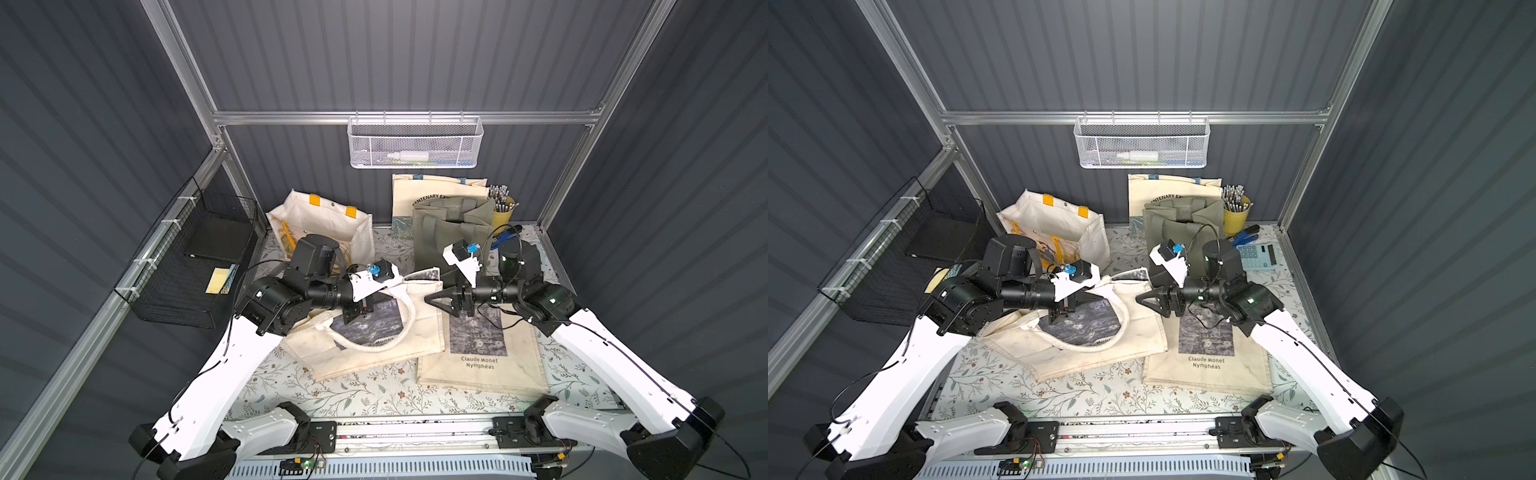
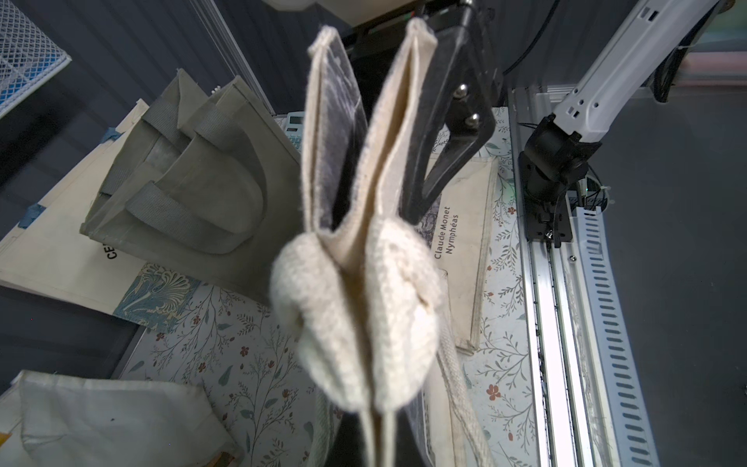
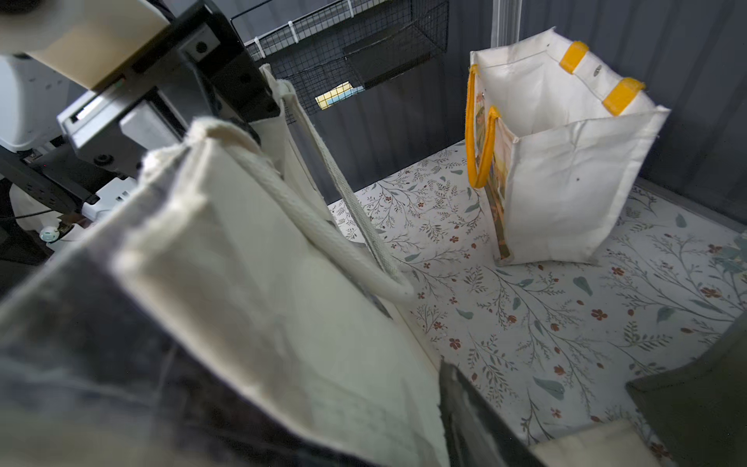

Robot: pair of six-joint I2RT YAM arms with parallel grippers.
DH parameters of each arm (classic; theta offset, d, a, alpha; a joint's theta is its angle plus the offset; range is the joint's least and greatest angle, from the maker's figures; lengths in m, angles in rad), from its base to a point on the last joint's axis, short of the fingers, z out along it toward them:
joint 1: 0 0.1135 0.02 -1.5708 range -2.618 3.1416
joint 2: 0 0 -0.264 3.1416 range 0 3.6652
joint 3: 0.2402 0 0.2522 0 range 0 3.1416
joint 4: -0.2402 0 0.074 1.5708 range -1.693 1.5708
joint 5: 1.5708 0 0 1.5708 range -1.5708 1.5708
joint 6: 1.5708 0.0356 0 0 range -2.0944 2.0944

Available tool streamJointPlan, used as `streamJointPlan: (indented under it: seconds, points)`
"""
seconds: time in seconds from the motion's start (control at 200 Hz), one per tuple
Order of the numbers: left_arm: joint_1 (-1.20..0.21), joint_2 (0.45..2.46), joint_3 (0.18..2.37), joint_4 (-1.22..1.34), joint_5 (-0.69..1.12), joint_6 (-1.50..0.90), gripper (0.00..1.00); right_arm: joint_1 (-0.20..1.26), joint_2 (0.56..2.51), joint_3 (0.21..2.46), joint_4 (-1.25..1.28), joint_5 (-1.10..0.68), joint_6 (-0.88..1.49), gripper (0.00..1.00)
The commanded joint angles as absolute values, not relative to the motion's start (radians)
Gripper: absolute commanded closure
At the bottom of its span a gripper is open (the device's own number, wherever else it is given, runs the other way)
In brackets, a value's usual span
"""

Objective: Put away the canvas bag
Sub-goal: Press the canvas bag at the center of the board.

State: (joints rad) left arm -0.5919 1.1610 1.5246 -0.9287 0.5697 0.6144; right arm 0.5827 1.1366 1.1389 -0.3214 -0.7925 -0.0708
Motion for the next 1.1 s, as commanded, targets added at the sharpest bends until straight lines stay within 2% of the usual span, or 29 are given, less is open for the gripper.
streamJointPlan:
  seconds: [0.0,0.275,0.536,0.781,1.096]
  points:
    - [-0.583,1.148,1.577,-0.857,0.659,0.63,1.0,0.566,1.125,1.113,-0.257,-0.851,-0.036,0.36]
    - [-0.576,1.147,1.609,-0.819,0.677,0.638,1.0,0.547,1.09,1.023,-0.229,-0.973,-0.025,0.37]
    - [-0.553,1.194,1.653,-0.788,0.723,0.614,1.0,0.545,1.066,0.878,-0.169,-1.03,0.004,0.56]
    - [-0.507,1.212,1.66,-0.745,0.713,0.601,1.0,0.545,1.053,0.778,-0.181,-1.03,0.028,0.54]
    - [-0.446,1.232,1.672,-0.679,0.756,0.563,1.0,0.545,0.961,0.624,-0.08,-1.018,0.14,0.5]
